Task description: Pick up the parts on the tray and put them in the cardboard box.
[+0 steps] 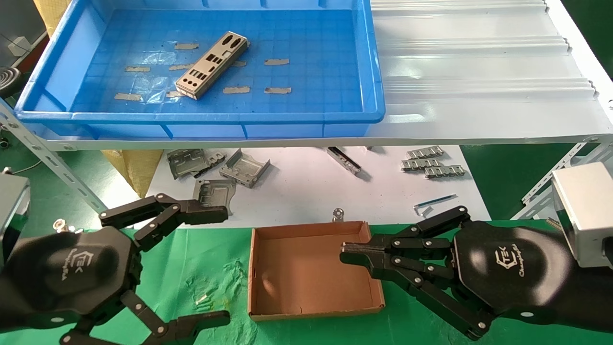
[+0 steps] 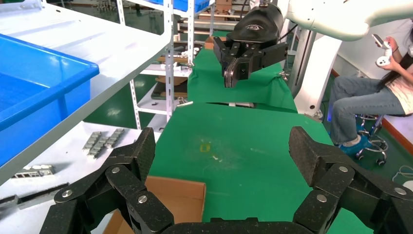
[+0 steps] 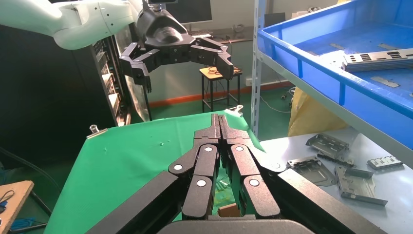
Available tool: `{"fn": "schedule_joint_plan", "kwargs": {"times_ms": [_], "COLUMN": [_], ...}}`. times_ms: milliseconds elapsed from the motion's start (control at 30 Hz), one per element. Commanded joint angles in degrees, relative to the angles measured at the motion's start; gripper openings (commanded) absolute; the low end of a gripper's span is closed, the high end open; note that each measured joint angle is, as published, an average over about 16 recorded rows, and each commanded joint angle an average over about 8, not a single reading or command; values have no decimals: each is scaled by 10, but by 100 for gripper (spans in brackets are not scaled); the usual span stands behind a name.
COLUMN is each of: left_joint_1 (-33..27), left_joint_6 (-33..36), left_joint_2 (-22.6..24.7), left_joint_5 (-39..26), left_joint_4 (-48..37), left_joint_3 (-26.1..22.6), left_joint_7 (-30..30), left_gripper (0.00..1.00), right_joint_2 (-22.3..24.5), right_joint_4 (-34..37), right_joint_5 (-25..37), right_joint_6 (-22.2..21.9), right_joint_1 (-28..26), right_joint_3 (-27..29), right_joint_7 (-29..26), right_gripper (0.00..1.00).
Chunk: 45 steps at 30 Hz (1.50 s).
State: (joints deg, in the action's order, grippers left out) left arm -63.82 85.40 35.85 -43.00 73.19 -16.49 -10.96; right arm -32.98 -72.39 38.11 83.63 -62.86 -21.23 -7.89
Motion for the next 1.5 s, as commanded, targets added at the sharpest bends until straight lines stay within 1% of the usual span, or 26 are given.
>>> {"fn": "schedule_joint_plan", "kwargs": {"times_ms": [33, 100, 133, 167, 233, 333, 500, 600, 733, 900, 1000, 1100, 1200, 1400, 1433, 1467, 1500], "left_joint_1": [4, -22, -40, -61, -109, -187, -308, -367, -424, -464, -476, -484, -489, -498, -499, -499, -500], "left_joint_6": [0, -3, -5, -7, -11, -17, -36, -58, -100, -182, -233, -270, -289, -299, -300, -303, -305], "left_joint_2": [-2, 8, 15, 24, 45, 84, 156, 194, 236, 276, 296, 312, 324, 337, 338, 339, 340], "left_joint_5": [3, -12, -22, -35, -66, -117, -200, -243, -289, -324, -334, -339, -340, -340, -340, -340, -339], "left_joint_4": [3, -3, -9, -17, -41, -101, -243, -335, -444, -554, -602, -638, -663, -695, -698, -702, -705], "left_joint_3": [1, -4, -9, -14, -28, -52, -88, -106, -124, -135, -137, -138, -138, -137, -137, -137, -137], "left_joint_7": [1, -2, -5, -7, -12, -13, 10, 33, 69, 105, 115, 120, 121, 120, 120, 120, 120], "left_gripper": [100, 100, 100, 100, 100, 100, 100, 100, 100, 100, 100, 100, 100, 100, 97, 88, 75], "right_joint_2": [0, 0, 0, 0, 0, 0, 0, 0, 0, 0, 0, 0, 0, 0, 0, 0, 0], "right_joint_4": [0, 0, 0, 0, 0, 0, 0, 0, 0, 0, 0, 0, 0, 0, 0, 0, 0], "right_joint_5": [0, 0, 0, 0, 0, 0, 0, 0, 0, 0, 0, 0, 0, 0, 0, 0, 0], "right_joint_6": [0, 0, 0, 0, 0, 0, 0, 0, 0, 0, 0, 0, 0, 0, 0, 0, 0], "right_joint_1": [0, 0, 0, 0, 0, 0, 0, 0, 0, 0, 0, 0, 0, 0, 0, 0, 0], "right_joint_3": [0, 0, 0, 0, 0, 0, 0, 0, 0, 0, 0, 0, 0, 0, 0, 0, 0], "right_joint_7": [0, 0, 0, 0, 0, 0, 0, 0, 0, 0, 0, 0, 0, 0, 0, 0, 0], "right_gripper": [64, 89, 98, 100, 100, 100, 100, 100, 100, 100, 100, 100, 100, 100, 100, 100, 100]}}
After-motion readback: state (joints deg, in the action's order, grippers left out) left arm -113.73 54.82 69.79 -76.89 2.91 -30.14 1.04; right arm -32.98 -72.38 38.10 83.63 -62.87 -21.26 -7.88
